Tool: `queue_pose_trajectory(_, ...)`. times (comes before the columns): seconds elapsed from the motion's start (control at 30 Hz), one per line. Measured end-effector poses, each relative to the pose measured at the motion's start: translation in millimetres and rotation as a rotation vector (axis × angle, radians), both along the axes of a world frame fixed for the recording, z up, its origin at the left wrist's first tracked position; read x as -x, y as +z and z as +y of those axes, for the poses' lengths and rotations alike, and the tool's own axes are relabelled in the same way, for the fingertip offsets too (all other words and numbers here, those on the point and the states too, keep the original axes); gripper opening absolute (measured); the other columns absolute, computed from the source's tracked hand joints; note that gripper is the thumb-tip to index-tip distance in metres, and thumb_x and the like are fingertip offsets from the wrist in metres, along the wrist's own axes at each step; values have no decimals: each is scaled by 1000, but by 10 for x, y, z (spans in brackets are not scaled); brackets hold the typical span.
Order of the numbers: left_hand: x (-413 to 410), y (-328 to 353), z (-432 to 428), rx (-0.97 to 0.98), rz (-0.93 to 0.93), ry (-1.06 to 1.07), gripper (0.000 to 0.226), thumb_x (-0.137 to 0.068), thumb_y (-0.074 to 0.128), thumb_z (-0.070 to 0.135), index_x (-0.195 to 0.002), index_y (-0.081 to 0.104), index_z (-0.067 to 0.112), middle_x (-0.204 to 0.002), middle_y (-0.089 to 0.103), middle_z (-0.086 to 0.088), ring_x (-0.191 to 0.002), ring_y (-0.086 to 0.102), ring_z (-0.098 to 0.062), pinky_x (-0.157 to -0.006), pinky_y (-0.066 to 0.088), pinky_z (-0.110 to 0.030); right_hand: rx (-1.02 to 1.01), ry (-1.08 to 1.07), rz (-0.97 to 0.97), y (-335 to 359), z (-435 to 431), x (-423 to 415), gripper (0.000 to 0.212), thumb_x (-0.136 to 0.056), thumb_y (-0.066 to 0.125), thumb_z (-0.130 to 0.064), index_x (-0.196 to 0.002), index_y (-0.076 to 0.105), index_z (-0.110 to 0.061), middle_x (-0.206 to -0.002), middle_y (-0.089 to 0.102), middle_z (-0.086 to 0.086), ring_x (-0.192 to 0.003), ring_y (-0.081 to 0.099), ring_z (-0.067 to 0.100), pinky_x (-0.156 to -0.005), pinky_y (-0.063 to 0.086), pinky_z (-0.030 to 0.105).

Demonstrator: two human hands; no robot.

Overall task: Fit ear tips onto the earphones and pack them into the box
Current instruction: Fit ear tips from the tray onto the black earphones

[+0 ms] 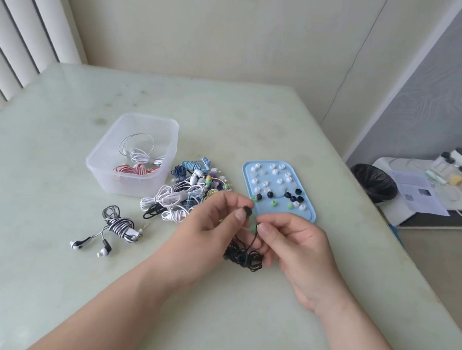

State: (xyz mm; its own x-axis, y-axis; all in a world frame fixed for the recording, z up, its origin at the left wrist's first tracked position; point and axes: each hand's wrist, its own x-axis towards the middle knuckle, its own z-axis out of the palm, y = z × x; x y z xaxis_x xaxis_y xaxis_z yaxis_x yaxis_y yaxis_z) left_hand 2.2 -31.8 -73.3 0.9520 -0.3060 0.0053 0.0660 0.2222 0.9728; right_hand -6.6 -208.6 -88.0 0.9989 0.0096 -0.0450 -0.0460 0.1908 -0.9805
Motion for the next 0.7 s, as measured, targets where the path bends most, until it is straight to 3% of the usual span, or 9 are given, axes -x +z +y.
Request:
queue_pose_trajectory(0.1, -52, -18, 22, 1, -24, 17, 11, -106, 49, 2, -115, 53, -3, -91, 66, -17, -71, 75, -29, -68, 60, -34, -9, 8, -14, -1, 3, -10, 18, -74, 77, -14, -92, 79, -9, -88, 72, 31, -69, 67, 27, -51, 47, 30)
queue_pose_trajectory(0.2, -79, -51, 43, -35, -38, 78, 7, -98, 64, 0, -103, 59, -1, -94, 68, -31, -74, 75, -35, -76, 62, -44, -21, 16, -21, -35, -15, -18, 17, -80, 74, -2, -97, 79, -6, -80, 72, 24, -68, 64, 26, -52, 48, 29)
queue_pose_trajectory(0.27, -68, -71, 50, -40, -41, 111, 13, -93, 71, -1, -102, 62, 0, -88, 70, -25, -73, 74, -32, -75, 62, -42, -10, 20, -27, -48, -15, -11, 18, -86, 69, 6, -99, 78, -4, -78, 72, 21, -67, 63, 24, -53, 49, 28)
queue_pose_trajectory(0.37, -45, -63, 56, -35, -37, 125, 28, -92, 73, 0, -118, 66, 6, -85, 73, -12, -74, 74, -28, -75, 62, -37, -12, 13, -26, -42, -13, -21, 17, -86, 70, 9, -99, 77, 0, -80, 73, 24, -67, 62, 27, -54, 49, 29)
queue_pose_trajectory(0.47, -16, -49, 52, -78, -21, 152, 21, -94, 71, 2, -114, 72, 7, -83, 76, -4, -74, 75, -21, -72, 59, -28, 4, 11, -19, -31, -10, -18, 13, -85, 73, 7, -96, 76, 2, -82, 73, 26, -66, 60, 30, -55, 50, 31)
queue_pose_trajectory(0.6, -13, -64, 42, -74, -42, 184, 12, -93, 73, 5, -105, 73, 8, -84, 73, -4, -76, 72, -23, -80, 59, -37, 35, 3, -16, -30, 6, -16, 8, -87, 73, 5, -90, 76, -2, -82, 74, 23, -63, 60, 26, -53, 50, 31)
queue_pose_trajectory(0.7, -26, -77, 15, -86, -77, 217, 11, -92, 75, 7, -103, 74, 12, -83, 71, 0, -73, 69, -22, -77, 57, -38, 63, -5, -15, -41, 7, -17, 7, -87, 75, 1, -85, 77, -6, -77, 72, 18, -62, 58, 28, -53, 49, 32)
